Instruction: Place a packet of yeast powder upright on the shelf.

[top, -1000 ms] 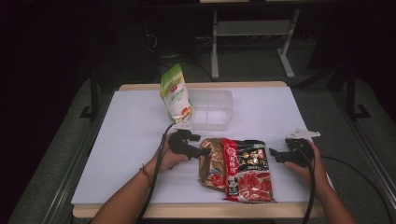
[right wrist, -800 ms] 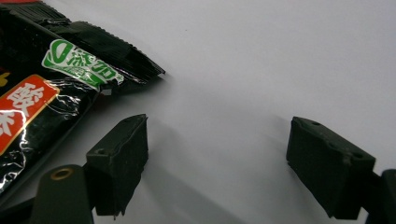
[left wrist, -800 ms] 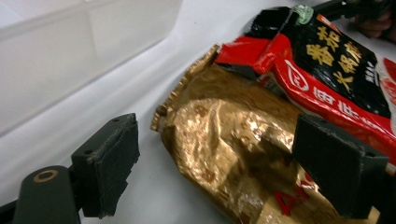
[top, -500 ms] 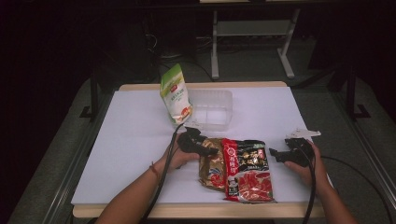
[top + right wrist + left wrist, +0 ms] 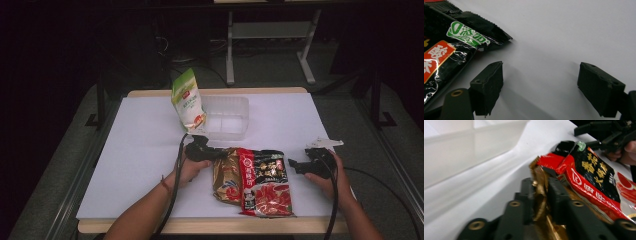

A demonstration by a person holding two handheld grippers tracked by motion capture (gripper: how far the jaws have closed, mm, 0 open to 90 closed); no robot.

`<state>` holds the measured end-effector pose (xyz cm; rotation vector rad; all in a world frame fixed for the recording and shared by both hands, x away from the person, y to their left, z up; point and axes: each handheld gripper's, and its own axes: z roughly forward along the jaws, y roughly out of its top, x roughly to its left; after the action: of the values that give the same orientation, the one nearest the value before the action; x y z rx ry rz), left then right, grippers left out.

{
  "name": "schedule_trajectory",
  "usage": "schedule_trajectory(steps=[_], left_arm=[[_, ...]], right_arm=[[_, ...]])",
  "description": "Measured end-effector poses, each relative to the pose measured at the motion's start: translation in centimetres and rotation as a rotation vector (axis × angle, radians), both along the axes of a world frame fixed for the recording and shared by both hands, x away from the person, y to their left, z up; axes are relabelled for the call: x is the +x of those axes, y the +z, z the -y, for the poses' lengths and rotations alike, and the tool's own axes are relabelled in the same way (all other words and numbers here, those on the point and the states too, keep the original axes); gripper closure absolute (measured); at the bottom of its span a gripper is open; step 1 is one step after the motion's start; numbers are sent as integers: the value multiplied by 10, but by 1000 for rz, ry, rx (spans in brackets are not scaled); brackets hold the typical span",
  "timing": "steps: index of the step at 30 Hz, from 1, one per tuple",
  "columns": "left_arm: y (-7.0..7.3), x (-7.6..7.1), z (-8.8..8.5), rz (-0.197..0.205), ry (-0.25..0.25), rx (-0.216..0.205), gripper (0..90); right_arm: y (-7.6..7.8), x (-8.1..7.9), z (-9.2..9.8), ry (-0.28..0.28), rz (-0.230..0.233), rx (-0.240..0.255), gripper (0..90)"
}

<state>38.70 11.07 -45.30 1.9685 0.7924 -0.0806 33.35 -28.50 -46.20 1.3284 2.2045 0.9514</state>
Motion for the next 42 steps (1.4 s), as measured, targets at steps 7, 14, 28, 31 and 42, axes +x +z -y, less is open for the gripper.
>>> schedule_trajectory(steps=[7,14,28,31,42], left_arm=[[15,-10,-10,70,57,-8,825],[45,-24,-31,171,117,-69,826],[88,-42,-63,307,172,-190,841],[95,-45,-65,329,170,-201,842],[99,-45,-71,349,199,-213,844]], right_arm=[[0,0,0,0,0,-1,197],[0,0,0,0,0,-1,197],[0,0,0,0,-3,3,195],[0,1,0,0,-4,4,195],[0,1,0,1,-4,4,194]])
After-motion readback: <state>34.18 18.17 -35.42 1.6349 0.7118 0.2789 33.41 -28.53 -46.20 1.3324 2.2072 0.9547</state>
